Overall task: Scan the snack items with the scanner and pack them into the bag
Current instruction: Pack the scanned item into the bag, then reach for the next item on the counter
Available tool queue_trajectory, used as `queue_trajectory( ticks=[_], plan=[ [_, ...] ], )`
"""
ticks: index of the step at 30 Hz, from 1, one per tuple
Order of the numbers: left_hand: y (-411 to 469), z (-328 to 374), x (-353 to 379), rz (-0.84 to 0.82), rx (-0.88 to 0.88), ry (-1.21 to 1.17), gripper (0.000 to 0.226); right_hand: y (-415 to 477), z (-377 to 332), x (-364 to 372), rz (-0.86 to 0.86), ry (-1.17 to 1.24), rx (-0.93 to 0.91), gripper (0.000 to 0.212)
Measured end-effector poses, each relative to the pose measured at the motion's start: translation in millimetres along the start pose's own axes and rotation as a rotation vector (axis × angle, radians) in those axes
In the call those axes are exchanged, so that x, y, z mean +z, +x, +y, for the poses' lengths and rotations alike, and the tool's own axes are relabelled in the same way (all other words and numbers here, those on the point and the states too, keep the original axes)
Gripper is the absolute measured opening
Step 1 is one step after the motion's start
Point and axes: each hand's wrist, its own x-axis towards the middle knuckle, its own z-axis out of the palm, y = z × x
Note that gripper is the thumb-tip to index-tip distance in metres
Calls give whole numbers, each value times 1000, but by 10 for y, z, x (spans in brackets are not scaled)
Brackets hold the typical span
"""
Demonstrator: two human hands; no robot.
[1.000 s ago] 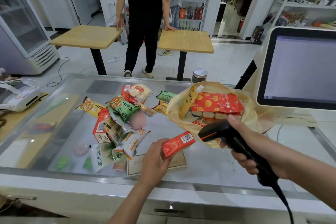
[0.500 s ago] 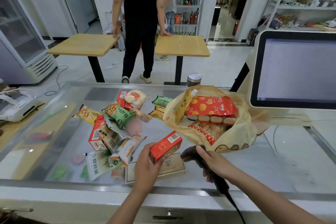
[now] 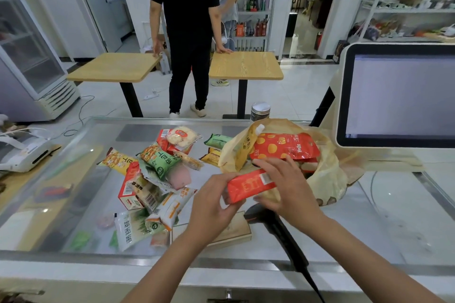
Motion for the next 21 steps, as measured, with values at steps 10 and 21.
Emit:
queue_trajectory(
  ticks=[10,21],
  plan=[
    [634,-113,113,192,-564,90,43,185,253,-59,76,426,579,53],
    [867,-296,275,290,-841,-400,18,528,83,463,-3,508,726,43]
  ],
)
